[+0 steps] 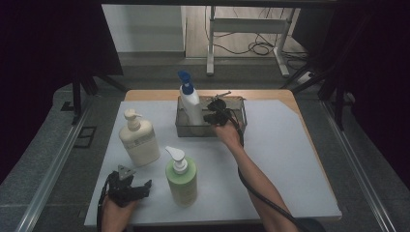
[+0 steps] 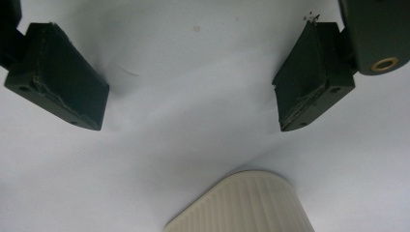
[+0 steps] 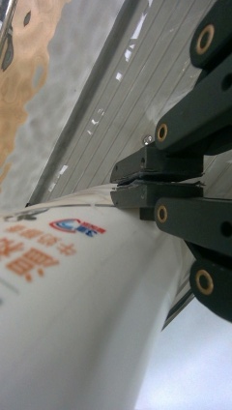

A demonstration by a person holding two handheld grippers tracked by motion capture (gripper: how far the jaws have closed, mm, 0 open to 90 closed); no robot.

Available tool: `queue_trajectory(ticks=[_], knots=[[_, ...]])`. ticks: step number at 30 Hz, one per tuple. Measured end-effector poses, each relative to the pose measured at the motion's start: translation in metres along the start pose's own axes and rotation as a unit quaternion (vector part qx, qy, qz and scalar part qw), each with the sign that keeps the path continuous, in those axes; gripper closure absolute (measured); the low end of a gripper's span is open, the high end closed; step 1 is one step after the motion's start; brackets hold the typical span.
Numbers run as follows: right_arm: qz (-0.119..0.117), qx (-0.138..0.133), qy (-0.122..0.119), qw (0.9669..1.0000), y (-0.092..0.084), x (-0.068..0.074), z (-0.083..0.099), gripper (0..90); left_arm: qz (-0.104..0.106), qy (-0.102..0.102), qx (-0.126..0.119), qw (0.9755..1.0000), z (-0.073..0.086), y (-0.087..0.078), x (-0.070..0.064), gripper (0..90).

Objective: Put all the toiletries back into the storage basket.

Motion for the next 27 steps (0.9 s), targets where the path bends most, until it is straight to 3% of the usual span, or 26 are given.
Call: queue_trajectory(ticks=[9, 27], knots=[[0.001, 0.009, 0.009, 0.9999, -0.0039, -0.0068, 0.0049, 86.8, 0.0, 0.0, 0.0, 1.0, 0.0, 0.0, 0.0, 11.8], [-0.003, 0.027, 0.012, 0.9996, 0.0003, -0.0018, 0.0044, 87.3, 0.0, 0.0, 0.0, 1.0, 0.0, 0.0, 0.0, 11.8]])
Point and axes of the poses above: each handheld gripper's, and its own axes: y roughly forward along the jaws, z roughly out of its underside, x roughly to its left, the point moved 8 cm from there along y, roughly forward along the jaws, and after that the axes turned 1 degree about z, right-handed, at the moved point
